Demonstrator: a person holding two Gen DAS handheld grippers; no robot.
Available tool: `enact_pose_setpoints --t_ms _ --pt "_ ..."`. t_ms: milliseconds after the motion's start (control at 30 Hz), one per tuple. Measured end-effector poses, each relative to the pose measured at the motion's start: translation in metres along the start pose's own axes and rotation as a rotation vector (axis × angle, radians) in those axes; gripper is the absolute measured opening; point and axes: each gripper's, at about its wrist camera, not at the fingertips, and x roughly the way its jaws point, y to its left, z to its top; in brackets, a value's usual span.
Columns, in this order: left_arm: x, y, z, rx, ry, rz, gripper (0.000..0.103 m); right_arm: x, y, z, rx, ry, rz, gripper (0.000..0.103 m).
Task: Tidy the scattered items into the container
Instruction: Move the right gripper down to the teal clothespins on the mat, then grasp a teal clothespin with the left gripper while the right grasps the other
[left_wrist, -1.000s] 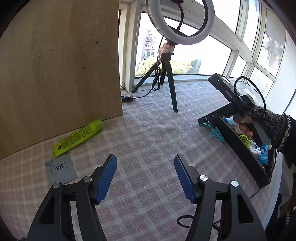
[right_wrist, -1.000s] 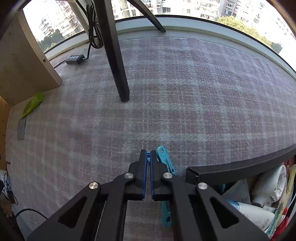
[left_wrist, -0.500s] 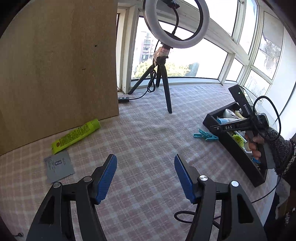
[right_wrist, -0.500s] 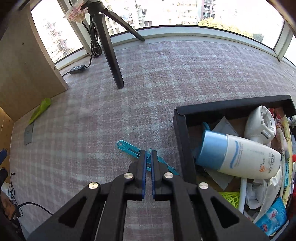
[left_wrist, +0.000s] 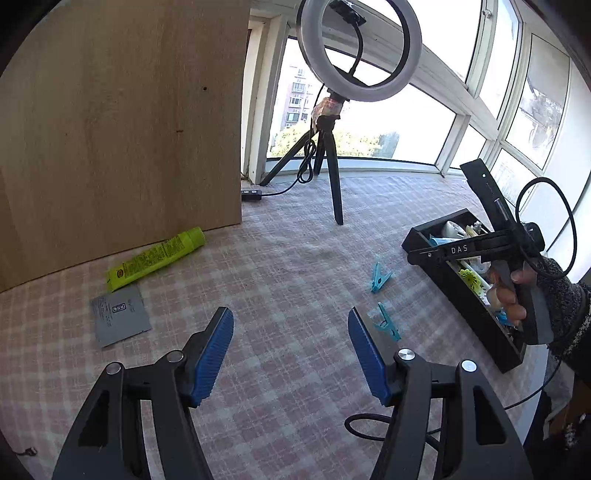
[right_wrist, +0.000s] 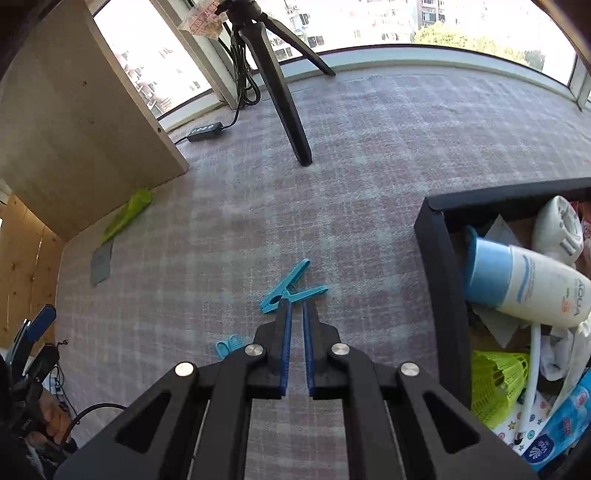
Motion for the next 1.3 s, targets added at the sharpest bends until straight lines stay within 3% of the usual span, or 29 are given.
enact_pose_setpoints --t_ms 67,133,233,600,933,1033,1100,1300 --pt "0.007 -0.004 -0.002 -0.005 0.020 -0.015 0.061 0.008 -0.004 0.004 0.000 0.028 0.040 0.008" --pt "0.017 -0.011 -0.004 -0.013 0.046 -0.033 0.061 0.014 -0.008 0.005 0.010 0.047 0.074 0.023" --pt "0.036 -0.032 -0.009 -0.026 0.083 -0.065 0.061 0.024 -0.007 0.004 0.007 0.022 0.007 0.042" --pt "0.111 -0.103 -0.023 -0.009 0.193 -0.047 0.065 0.053 -0.002 0.007 0.049 0.027 -0.020 0.051" --pt "0.140 -0.103 -0.023 -0.041 0.181 0.067 0.061 0.063 0.016 0.006 0.015 0.018 -0.051 0.052" --pt "0.140 -0.105 -0.025 -0.016 0.173 0.119 0.044 0.063 0.020 0.001 -0.019 0.005 -0.062 0.046" --pt "0.137 -0.099 -0.025 -0.031 0.170 0.112 0.035 0.060 0.015 -0.005 -0.009 -0.006 -0.042 0.038" --pt "0.127 -0.076 -0.029 -0.116 0.175 0.051 0.030 0.051 -0.004 -0.017 0.068 -0.021 0.046 0.031"
